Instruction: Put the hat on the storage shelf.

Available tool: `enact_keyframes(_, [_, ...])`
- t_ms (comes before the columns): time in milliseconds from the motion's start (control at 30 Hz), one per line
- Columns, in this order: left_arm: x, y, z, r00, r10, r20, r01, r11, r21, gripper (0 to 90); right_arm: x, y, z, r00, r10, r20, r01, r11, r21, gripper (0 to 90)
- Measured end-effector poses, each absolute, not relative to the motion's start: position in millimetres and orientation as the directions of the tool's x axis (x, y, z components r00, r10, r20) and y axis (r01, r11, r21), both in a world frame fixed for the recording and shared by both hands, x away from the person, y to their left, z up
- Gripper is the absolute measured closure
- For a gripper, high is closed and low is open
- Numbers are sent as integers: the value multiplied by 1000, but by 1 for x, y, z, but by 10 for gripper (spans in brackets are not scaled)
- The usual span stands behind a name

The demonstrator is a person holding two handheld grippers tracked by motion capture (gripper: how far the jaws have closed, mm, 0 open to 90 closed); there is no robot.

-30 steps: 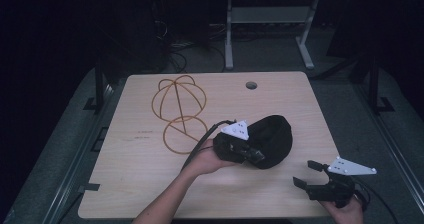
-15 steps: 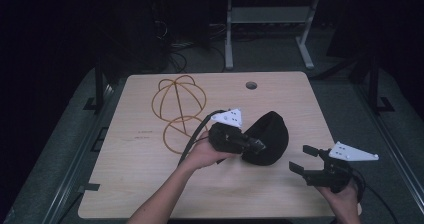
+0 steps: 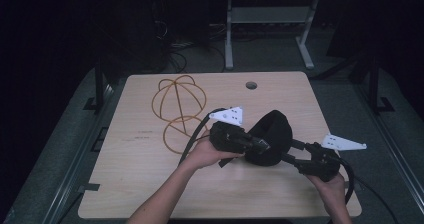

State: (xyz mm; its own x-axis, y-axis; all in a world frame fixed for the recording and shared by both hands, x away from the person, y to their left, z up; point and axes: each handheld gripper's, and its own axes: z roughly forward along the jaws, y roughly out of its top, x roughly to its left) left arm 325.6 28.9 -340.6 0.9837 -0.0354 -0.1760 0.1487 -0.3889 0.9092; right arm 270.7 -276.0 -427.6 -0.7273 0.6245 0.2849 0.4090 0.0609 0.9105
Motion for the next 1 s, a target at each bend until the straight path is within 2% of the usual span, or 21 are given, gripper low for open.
enact_keyframes(200, [325,27,-340,985,-46,-168,137,-390,911,825,272,-275,-428,-758,588,282,376,41,926,652])
enact_keyframes(433, [326,28,-339,985,-47,-163,133,-389,912,826,274,-266,-428,-782,569,254,342,52,938,860])
enact_keyframes(833, [325,40,-335,989,-3,-149,135,-395,909,813,265,-273,-418,-761,607,227,310,34,950,890])
enact_keyframes(1000, [323,46,-334,992,42,-119,126,-410,903,727,262,-272,-408,-756,627,188,294,68,953,891])
